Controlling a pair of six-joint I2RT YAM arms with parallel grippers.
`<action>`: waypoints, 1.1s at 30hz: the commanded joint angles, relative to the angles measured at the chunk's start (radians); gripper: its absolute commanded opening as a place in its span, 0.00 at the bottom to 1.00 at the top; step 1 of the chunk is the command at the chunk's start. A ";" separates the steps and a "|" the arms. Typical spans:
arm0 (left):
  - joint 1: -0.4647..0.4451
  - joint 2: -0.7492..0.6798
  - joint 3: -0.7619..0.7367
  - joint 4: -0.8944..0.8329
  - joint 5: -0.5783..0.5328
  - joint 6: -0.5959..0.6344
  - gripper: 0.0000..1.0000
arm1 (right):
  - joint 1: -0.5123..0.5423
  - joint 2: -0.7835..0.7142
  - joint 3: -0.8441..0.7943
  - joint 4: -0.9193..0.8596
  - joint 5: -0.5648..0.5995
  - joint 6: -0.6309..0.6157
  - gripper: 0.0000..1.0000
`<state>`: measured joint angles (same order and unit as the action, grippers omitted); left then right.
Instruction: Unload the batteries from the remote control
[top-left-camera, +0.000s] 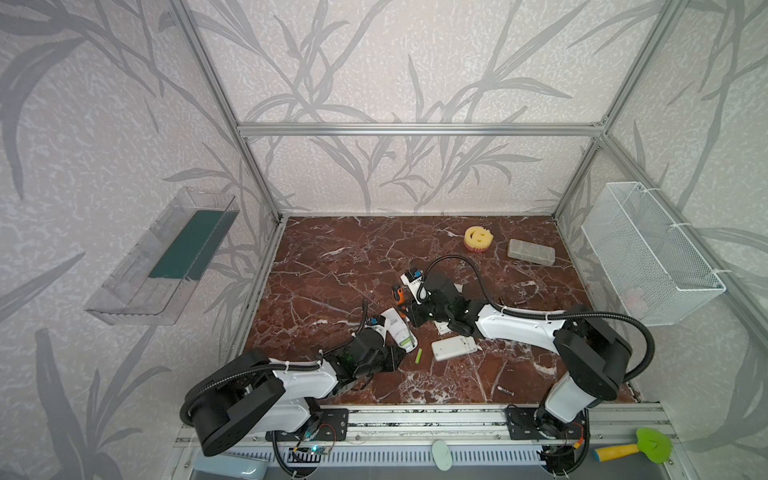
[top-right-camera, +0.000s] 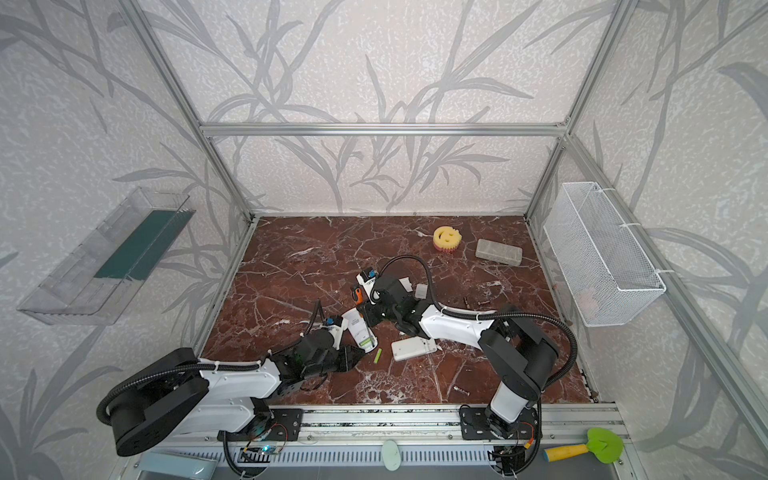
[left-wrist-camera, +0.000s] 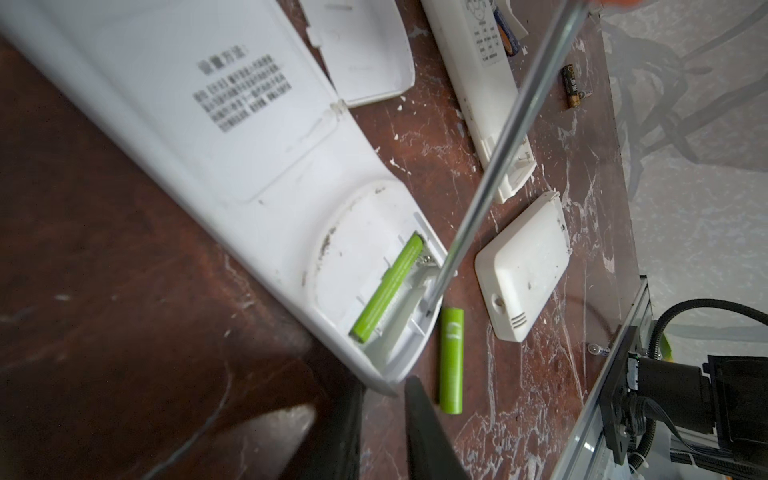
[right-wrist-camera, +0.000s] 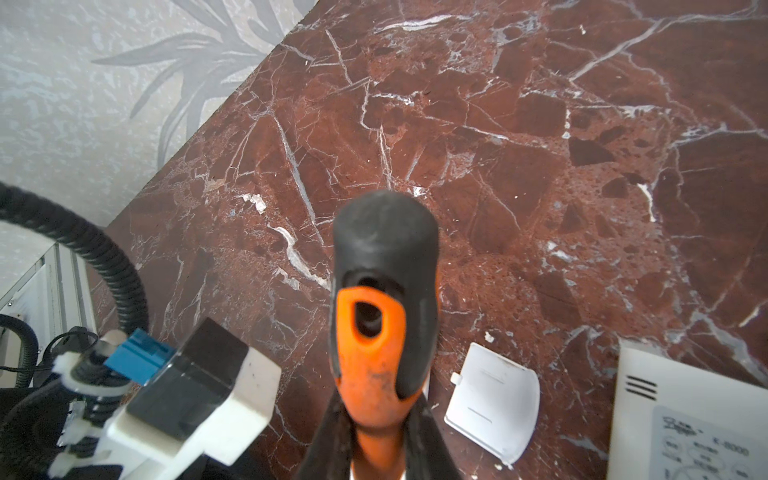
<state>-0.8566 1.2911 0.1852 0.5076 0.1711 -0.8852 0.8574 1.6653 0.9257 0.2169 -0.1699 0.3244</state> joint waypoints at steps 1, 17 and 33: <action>-0.001 0.025 0.016 -0.025 -0.037 0.020 0.23 | 0.005 -0.048 -0.021 0.038 -0.012 -0.009 0.00; 0.023 0.022 0.060 0.061 0.002 0.054 0.23 | 0.012 -0.186 -0.089 0.012 0.355 -0.014 0.00; 0.291 -0.391 0.132 -0.451 0.033 0.218 0.25 | 0.035 0.082 0.038 0.199 0.359 -0.053 0.00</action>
<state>-0.6136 0.9192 0.2901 0.1646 0.1638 -0.7155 0.8749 1.7000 0.9123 0.3489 0.2070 0.2855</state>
